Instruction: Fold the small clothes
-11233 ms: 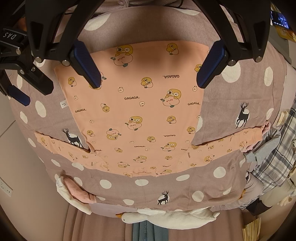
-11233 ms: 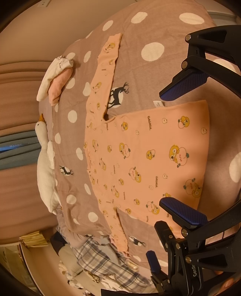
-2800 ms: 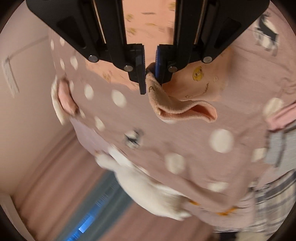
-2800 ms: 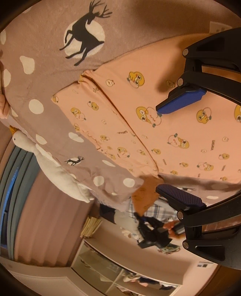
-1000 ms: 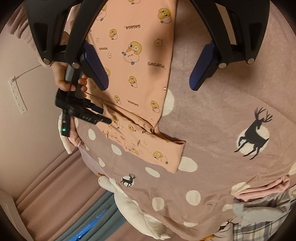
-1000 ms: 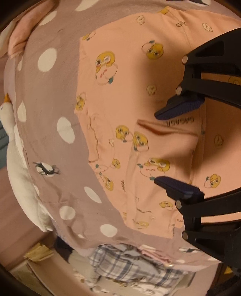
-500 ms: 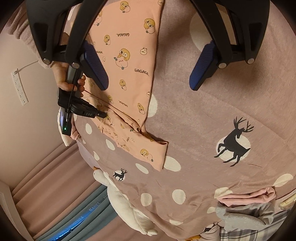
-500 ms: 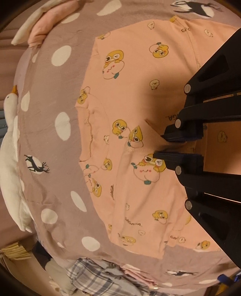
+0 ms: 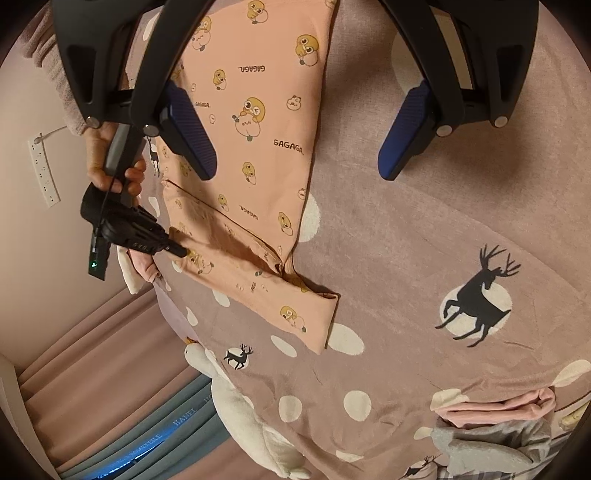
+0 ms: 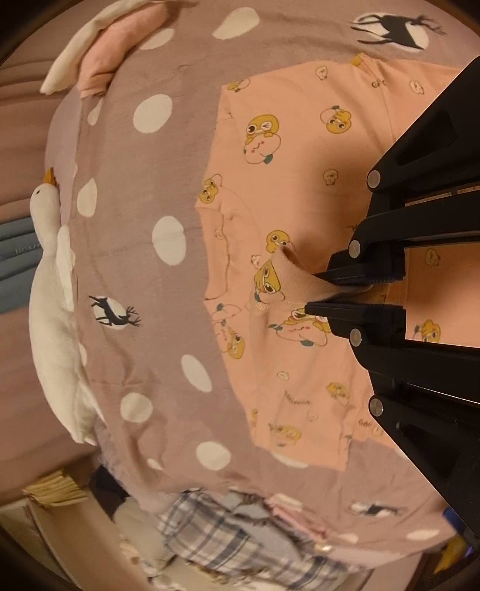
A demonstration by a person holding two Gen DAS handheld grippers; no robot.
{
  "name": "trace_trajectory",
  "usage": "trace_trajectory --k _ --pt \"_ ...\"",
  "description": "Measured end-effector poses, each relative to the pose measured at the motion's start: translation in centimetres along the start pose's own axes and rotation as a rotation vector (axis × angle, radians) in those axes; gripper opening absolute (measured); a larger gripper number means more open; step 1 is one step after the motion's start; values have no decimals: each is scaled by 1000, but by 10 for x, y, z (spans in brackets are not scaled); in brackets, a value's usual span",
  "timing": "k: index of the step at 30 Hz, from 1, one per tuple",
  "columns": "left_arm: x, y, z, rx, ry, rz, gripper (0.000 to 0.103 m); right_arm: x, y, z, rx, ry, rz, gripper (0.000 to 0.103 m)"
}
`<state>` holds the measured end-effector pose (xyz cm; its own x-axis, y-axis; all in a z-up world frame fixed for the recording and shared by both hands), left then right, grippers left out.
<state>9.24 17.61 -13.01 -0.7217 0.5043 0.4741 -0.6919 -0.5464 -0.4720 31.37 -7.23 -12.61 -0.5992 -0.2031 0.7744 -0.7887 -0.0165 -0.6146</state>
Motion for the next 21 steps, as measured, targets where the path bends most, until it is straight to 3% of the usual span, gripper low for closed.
trace_trajectory --k 10,15,21 --pt "-29 -9 6 -18 -18 -55 89 33 -24 15 -162 -171 67 9" --pt "-41 -22 16 -34 -12 -64 89 53 -38 44 -221 -202 115 9" --pt "-60 -33 25 -48 -10 -94 89 54 -41 92 -275 -159 137 9"
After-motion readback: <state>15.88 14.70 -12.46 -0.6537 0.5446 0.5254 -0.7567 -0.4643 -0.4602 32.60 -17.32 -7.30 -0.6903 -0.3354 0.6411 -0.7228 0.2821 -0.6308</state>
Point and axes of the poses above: each gripper's, at about its wrist camera, not at the fingertips, and x roughly against the way its jaws point, z to its right, y to its underside, the point moved 8 cm from there along -x, roughly the way its jaws point, and after that the axes turned 12 degrees about y, right-handed, at the moved point
